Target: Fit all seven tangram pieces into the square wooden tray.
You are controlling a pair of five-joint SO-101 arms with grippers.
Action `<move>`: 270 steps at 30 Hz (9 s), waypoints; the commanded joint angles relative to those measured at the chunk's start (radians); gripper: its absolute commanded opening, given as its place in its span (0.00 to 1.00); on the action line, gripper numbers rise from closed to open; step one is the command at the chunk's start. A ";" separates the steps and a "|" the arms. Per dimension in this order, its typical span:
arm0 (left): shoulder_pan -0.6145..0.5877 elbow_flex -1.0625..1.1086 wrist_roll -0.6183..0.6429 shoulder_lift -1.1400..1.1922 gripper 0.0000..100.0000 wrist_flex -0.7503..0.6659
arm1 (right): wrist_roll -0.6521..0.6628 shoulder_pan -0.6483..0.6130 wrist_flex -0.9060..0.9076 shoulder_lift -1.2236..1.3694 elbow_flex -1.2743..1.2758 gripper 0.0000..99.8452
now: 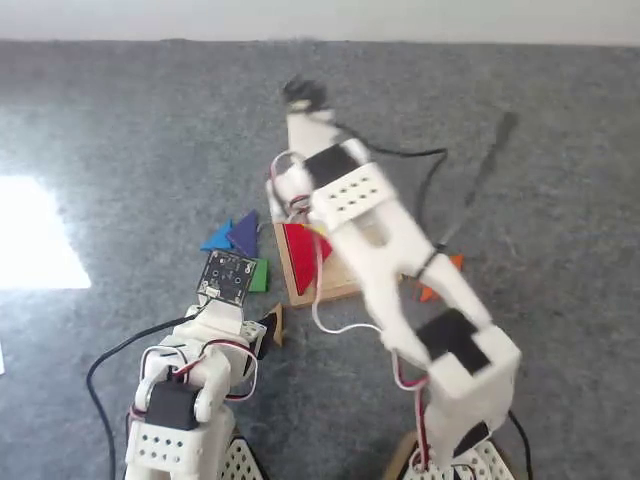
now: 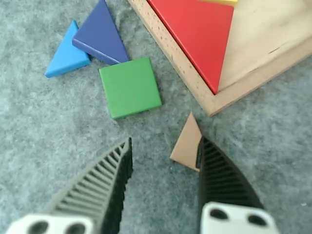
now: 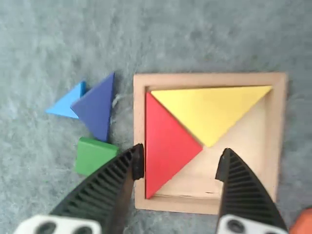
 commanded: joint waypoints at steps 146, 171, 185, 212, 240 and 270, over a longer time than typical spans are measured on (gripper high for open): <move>0.005 -0.005 -0.014 -0.021 0.21 0.005 | -0.155 0.559 -0.133 0.236 0.204 0.21; 0.005 -0.005 -0.014 -0.021 0.21 0.005 | -0.100 0.616 -0.116 -0.005 0.273 0.21; 0.005 -0.005 -0.014 -0.021 0.21 0.005 | 0.071 0.503 -0.110 0.093 0.245 0.21; 0.005 -0.005 -0.014 -0.021 0.21 0.005 | 0.112 0.728 -0.033 0.122 0.236 0.21; 0.005 -0.005 -0.014 -0.021 0.21 0.005 | 0.127 0.665 -0.038 0.050 0.299 0.22; 0.005 -0.005 -0.014 -0.021 0.21 0.005 | 0.247 0.719 -0.137 0.170 0.276 0.11</move>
